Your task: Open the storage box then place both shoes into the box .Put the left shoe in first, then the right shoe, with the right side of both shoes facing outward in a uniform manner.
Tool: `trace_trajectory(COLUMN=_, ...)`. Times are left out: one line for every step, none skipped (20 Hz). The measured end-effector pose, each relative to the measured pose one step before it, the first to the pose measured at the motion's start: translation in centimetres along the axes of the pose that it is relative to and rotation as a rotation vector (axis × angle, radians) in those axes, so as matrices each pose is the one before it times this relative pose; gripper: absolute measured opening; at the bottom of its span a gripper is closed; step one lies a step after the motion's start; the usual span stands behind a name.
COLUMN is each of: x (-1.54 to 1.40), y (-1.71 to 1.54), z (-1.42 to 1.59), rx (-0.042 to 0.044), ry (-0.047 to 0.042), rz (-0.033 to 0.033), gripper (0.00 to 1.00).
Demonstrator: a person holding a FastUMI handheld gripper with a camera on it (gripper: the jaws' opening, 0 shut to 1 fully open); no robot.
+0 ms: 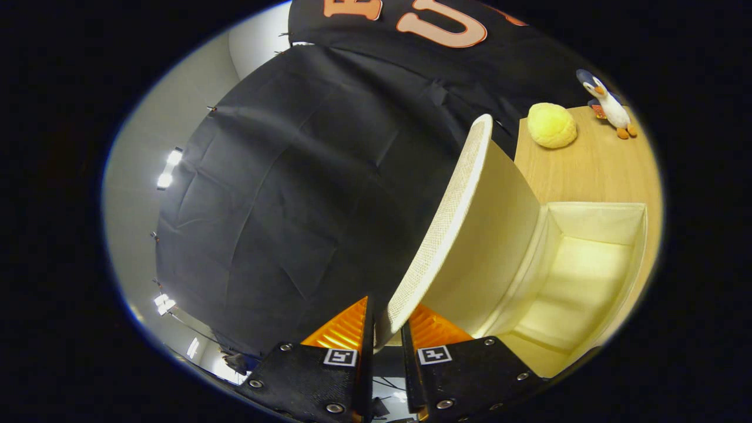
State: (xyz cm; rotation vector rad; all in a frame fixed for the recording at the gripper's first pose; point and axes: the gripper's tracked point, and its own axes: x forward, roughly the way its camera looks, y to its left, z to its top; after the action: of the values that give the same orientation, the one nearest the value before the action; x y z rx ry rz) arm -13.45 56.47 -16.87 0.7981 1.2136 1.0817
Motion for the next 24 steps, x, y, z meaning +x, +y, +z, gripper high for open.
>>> trace_trajectory(x=1.317, y=0.18, z=0.224, rx=0.00735, ry=0.00692, rz=-0.00339, gripper=0.23)
trace_trajectory(x=1.211, y=0.05, z=-0.109, rx=0.00776, ry=0.00498, rz=-0.01021, gripper=0.23)
trace_trajectory(x=1.376, y=-0.033, z=0.157, rx=0.01021, ry=-0.00065, rz=-0.01296, gripper=0.23)
trace_trajectory(x=1.483, y=0.037, z=-0.081, rx=0.00946, ry=0.00013, rz=-0.01021, gripper=0.23)
trace_trajectory(x=1.369, y=-0.152, z=-0.136, rx=0.01445, ry=0.00925, rz=-0.01213, gripper=0.23)
trace_trajectory(x=1.237, y=-0.175, z=-0.26, rx=0.01489, ry=0.0187, rz=-0.01047, gripper=0.23)
trace_trajectory(x=0.913, y=-0.498, z=-0.337, rx=0.01562, ry=0.01751, rz=-0.01134, gripper=0.23)
trace_trajectory(x=0.585, y=-0.638, z=-0.857, rx=0.01426, ry=0.00869, rz=-0.00966, gripper=0.23)
trace_trajectory(x=0.958, y=-0.971, z=-0.849, rx=0.01048, ry=0.00668, rz=-0.01, gripper=0.27)
trace_trajectory(x=0.518, y=-0.74, z=-0.564, rx=0.00436, ry=0.00144, rz=-0.00942, gripper=0.3)
trace_trajectory(x=0.55, y=-0.983, z=-0.946, rx=-0.00296, ry=-0.00059, rz=-0.0145, gripper=0.39)
trace_trajectory(x=-0.048, y=-0.595, z=-0.794, rx=-0.01622, ry=-0.00199, rz=-0.01618, gripper=0.42)
trace_trajectory(x=-0.331, y=0.076, z=-0.55, rx=-0.02766, ry=-0.00488, rz=-0.01498, gripper=0.47)
trace_trajectory(x=-0.507, y=-0.76, z=0.052, rx=-0.02735, ry=-0.00851, rz=-0.02, gripper=0.51)
trace_trajectory(x=-1.233, y=-0.342, z=0.885, rx=-0.023, ry=-0.01162, rz=-0.02445, gripper=0.57)
trace_trajectory(x=-1.325, y=-1.098, z=0.286, rx=-0.01892, ry=-0.01466, rz=-0.02705, gripper=0.61)
trace_trajectory(x=-1.377, y=-0.855, z=-0.085, rx=-0.01726, ry=-0.01264, rz=-0.02998, gripper=0.67)
trace_trajectory(x=-1.551, y=-0.948, z=0.116, rx=-0.0176, ry=-0.01246, rz=-0.03034, gripper=0.72)
trace_trajectory(x=-1.132, y=-1.441, z=0.601, rx=-0.01653, ry=-0.01295, rz=-0.0318, gripper=0.78)
trace_trajectory(x=-0.998, y=-1.848, z=0.242, rx=-0.02135, ry=-0.01436, rz=-0.03112, gripper=0.8)
trace_trajectory(x=-0.541, y=-2.239, z=-0.438, rx=-0.02517, ry=-0.01605, rz=-0.03502, gripper=0.85)
trace_trajectory(x=-1.082, y=-1.994, z=-0.149, rx=-0.02674, ry=-0.02153, rz=-0.03977, gripper=0.87)
trace_trajectory(x=-1.157, y=-2.055, z=-0.49, rx=-0.0266, ry=-0.0239, rz=-0.04375, gripper=0.91)
trace_trajectory(x=-0.868, y=-2.342, z=-0.196, rx=-0.02018, ry=-0.02, rz=-0.04688, gripper=0.92)
